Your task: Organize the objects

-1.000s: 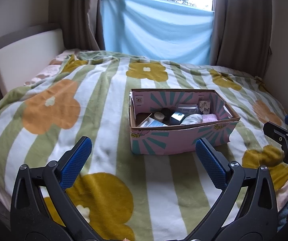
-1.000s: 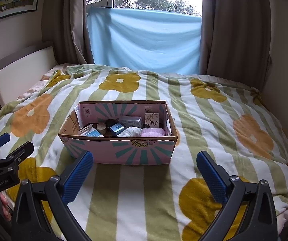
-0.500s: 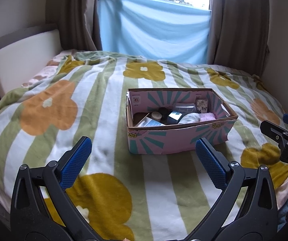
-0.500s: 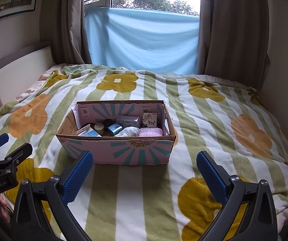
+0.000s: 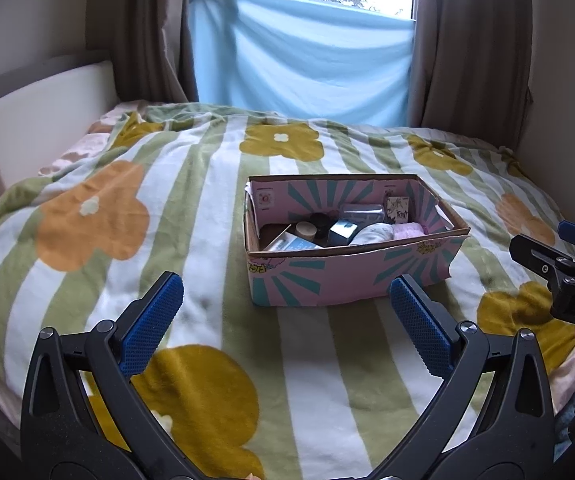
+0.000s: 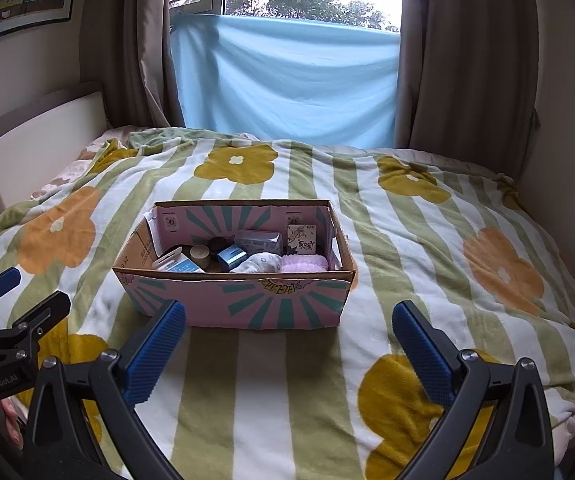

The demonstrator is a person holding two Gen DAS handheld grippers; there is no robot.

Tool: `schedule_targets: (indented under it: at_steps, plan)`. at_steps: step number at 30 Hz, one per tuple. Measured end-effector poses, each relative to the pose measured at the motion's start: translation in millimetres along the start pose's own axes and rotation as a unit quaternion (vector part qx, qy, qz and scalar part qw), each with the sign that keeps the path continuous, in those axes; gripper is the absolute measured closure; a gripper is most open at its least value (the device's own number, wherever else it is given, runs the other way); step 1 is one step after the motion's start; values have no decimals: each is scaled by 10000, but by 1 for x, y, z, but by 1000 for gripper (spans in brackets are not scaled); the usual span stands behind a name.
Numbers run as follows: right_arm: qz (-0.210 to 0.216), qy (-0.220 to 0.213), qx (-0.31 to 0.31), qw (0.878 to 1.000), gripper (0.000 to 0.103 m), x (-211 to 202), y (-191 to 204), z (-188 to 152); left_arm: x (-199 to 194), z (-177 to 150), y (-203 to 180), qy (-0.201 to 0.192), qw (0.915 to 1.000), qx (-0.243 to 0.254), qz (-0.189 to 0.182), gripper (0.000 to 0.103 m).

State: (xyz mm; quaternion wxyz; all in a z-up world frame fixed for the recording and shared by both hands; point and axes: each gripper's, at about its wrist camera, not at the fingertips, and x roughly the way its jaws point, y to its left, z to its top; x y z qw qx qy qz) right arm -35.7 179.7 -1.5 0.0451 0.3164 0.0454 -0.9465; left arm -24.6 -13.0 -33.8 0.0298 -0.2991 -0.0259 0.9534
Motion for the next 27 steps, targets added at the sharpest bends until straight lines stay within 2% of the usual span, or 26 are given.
schedule_targets:
  at_steps: [9,20,27]
  plan:
    - [1,-9,4,10000,0,1,1,1,-4,1,2,-46,10000,-30,-42,0]
    - [-27,-33,-9,10000,0,2,7,3,-8,3,1,-92,9998,15,202,0]
    - [-27,-22,-3,10000,0,3,9,3,-12,3,-2,-208,9996,36,183,0]
